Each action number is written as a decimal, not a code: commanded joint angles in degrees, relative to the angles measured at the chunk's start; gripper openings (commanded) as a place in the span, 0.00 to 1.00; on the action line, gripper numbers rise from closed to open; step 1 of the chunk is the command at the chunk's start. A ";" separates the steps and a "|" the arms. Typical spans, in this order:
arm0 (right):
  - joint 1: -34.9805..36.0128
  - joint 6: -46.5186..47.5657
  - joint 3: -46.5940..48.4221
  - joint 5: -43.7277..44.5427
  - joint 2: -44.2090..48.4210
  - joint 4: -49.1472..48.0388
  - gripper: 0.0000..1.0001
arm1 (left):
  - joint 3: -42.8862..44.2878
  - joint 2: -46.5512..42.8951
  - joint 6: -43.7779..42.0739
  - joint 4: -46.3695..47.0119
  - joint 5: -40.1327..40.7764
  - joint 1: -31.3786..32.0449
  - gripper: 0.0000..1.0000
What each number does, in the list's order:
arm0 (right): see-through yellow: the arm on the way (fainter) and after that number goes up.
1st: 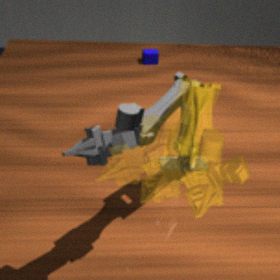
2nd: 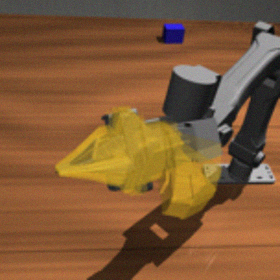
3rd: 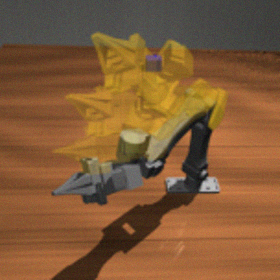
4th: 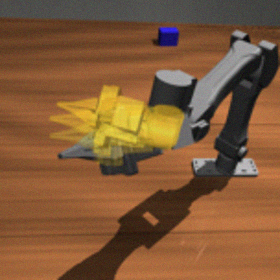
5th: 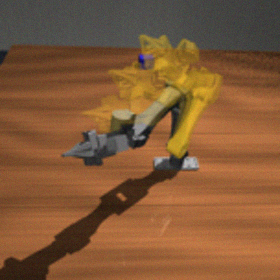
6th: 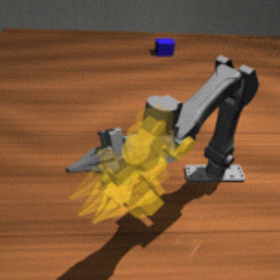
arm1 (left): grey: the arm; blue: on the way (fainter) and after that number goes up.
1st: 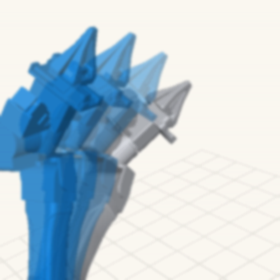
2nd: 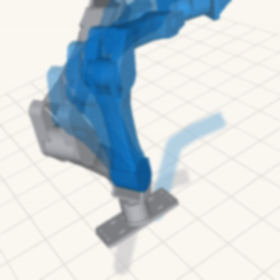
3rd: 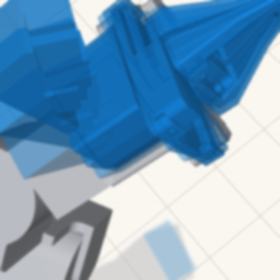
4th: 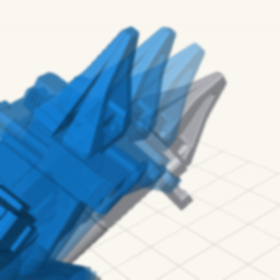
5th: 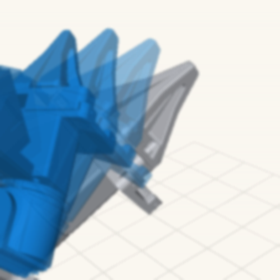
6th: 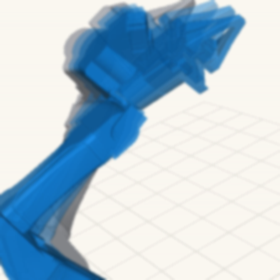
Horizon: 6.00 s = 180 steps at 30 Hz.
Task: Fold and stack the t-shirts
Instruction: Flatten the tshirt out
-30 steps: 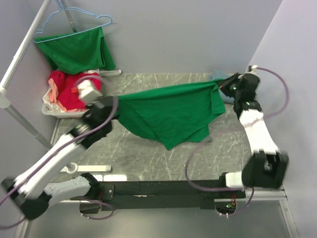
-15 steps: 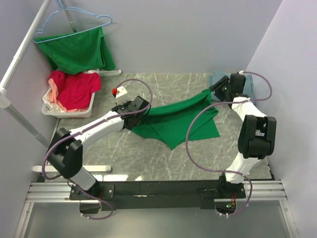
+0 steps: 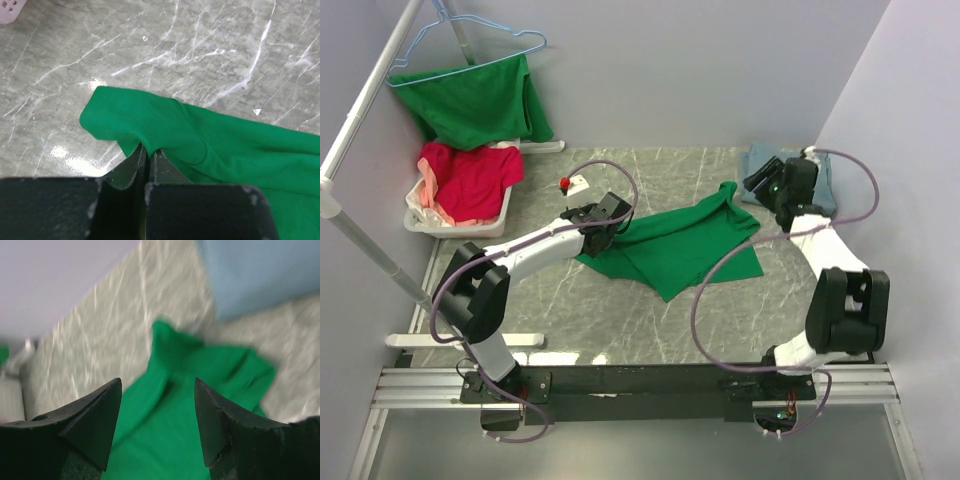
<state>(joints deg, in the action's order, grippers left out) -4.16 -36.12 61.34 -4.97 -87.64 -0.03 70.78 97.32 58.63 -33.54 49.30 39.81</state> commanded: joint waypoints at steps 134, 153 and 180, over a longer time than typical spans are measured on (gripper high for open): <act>9.97 -1.68 -17.05 28.97 17.67 21.65 0.00 | 4.80 13.60 -4.85 15.00 -27.94 -11.95 0.52; 9.70 -1.76 -17.13 29.32 18.29 22.27 0.00 | 7.35 16.41 -4.23 13.94 -30.58 -13.36 0.21; 9.53 -2.20 -17.04 29.14 18.99 22.53 0.00 | 10.34 16.95 -5.28 8.67 -27.07 -13.36 0.01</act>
<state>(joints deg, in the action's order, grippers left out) 5.96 -38.06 44.21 22.90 -70.00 23.22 79.29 115.98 53.71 -21.76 19.38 26.55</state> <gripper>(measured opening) 0.017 0.023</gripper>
